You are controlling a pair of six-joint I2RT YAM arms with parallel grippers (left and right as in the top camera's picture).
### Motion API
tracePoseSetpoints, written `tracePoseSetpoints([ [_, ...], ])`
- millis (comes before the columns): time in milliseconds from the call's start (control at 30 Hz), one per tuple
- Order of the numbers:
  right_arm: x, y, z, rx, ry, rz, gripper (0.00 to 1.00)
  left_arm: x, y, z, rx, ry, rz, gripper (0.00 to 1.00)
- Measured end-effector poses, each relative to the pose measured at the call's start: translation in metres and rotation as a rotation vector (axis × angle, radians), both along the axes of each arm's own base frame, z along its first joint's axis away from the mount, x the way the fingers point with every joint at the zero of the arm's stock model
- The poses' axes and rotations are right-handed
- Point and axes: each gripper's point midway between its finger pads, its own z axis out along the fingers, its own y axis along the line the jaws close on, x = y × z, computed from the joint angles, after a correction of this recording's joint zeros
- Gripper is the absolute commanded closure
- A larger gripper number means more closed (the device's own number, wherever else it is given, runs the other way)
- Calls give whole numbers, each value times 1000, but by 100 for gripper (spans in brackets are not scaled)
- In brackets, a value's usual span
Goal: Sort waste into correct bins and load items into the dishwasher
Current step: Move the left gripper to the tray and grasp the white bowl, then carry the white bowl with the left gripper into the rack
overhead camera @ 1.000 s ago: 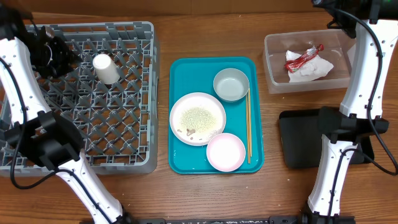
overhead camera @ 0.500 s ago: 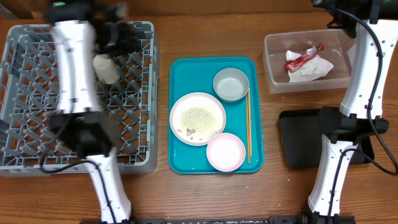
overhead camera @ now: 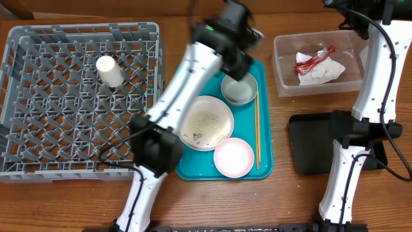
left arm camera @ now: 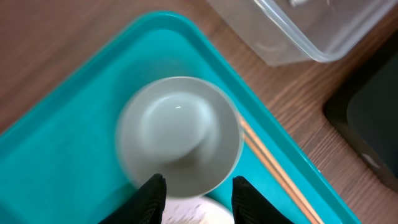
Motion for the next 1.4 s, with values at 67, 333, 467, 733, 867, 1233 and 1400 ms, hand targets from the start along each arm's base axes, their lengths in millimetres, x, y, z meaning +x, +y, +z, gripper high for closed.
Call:
tracePoseSetpoints([
  [67,0,0,0,0,0,1,0,-11,-17,-19,40,8,-53,60],
  [333,0,0,0,0,0,1,0,-36,-45,-80,165,45,-140,60],
  [467,0,0,0,0,-1,0,0,-35,-42,-93,196,52,-130,60],
  [733,0,0,0,0,0,0,0,-18,-28,-92,226,13,-78,63],
  [867,0,0,0,0,0,0,0,-16,-25,-93,227,19,-52,69],
  [1233,0,0,0,0,0,1,0,-23,-22,-119,254,83,-12,83],
  [1400,0,0,0,0,0,0,0,-22,-22,-120,246,87,23,96],
])
